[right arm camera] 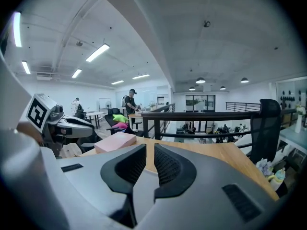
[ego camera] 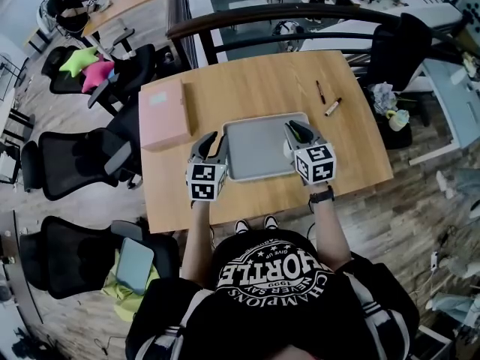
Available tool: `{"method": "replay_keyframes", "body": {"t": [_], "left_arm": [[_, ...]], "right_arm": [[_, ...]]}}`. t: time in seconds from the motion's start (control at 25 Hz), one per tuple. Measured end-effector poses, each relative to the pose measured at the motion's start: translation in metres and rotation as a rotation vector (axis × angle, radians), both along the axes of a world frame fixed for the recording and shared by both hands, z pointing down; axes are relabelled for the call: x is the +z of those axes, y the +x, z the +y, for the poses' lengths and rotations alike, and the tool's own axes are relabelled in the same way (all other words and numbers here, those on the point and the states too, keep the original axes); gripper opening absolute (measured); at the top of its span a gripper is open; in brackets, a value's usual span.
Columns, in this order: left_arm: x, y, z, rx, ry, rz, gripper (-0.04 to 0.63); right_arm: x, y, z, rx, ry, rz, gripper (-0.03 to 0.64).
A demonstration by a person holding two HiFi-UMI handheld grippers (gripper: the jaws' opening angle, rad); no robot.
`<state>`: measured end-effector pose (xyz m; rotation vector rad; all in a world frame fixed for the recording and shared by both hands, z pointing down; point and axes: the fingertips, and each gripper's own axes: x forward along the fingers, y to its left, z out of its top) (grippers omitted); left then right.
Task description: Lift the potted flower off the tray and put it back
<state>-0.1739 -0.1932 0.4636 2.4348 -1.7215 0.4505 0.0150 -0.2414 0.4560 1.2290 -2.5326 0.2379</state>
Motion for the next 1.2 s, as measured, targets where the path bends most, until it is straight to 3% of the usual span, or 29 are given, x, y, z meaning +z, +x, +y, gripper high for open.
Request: {"method": "replay_keyframes", "body": {"t": [0.56, 1.2], "left_arm": [[-0.031, -0.021, -0.027, -0.063, 0.101, 0.083, 0.051], [-0.069, -0.047, -0.063, -0.096, 0.218, 0.204, 0.020]], "right_arm": [[-0.029, -0.016, -0.025, 0.044, 0.038, -0.067, 0.021], [-0.054, -0.033, -0.062, 0.071, 0.079, -0.107, 0.020]]}}
